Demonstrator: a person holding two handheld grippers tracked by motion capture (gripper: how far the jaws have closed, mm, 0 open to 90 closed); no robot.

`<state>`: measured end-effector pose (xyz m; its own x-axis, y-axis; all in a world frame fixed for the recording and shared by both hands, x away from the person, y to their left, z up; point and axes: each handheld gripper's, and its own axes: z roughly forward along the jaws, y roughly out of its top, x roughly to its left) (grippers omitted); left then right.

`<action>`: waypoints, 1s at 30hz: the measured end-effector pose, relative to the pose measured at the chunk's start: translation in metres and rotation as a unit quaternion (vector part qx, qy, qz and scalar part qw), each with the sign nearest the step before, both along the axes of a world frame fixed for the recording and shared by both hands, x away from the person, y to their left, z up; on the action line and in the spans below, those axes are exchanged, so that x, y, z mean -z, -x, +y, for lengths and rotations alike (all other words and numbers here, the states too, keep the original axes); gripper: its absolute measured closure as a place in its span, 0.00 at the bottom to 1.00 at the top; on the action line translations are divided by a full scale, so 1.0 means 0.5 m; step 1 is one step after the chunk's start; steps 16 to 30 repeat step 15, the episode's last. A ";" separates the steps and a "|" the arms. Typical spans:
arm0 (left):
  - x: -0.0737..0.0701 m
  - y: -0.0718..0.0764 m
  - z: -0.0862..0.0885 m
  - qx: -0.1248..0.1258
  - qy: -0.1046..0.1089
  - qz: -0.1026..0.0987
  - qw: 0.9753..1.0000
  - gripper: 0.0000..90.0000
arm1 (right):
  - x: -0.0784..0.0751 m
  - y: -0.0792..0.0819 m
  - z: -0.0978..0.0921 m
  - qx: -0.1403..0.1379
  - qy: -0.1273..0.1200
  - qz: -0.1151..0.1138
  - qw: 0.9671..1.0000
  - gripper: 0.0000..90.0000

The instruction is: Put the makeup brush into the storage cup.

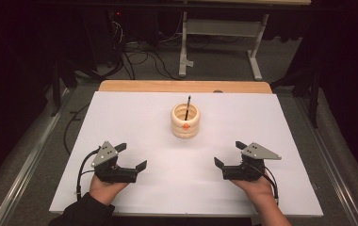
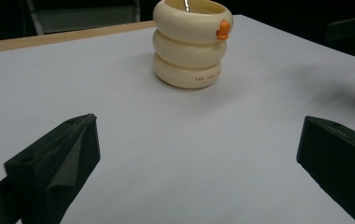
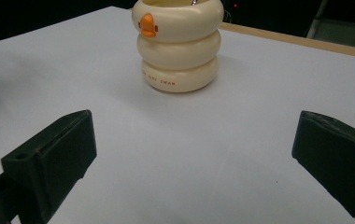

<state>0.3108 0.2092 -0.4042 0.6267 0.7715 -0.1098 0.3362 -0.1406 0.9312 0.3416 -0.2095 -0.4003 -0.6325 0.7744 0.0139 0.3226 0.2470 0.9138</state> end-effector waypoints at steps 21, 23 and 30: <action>-0.004 0.001 0.002 0.006 0.017 -0.004 1.000 0.00 | -0.005 0.004 -0.006 0.008 -0.003 -0.005 1.000 0.01; -0.004 0.001 0.002 0.006 0.017 -0.004 1.000 0.00 | -0.005 0.004 -0.006 0.008 -0.003 -0.005 1.000 0.01; -0.004 0.001 0.002 0.006 0.017 -0.004 1.000 0.00 | -0.005 0.004 -0.006 0.008 -0.003 -0.005 1.000 0.01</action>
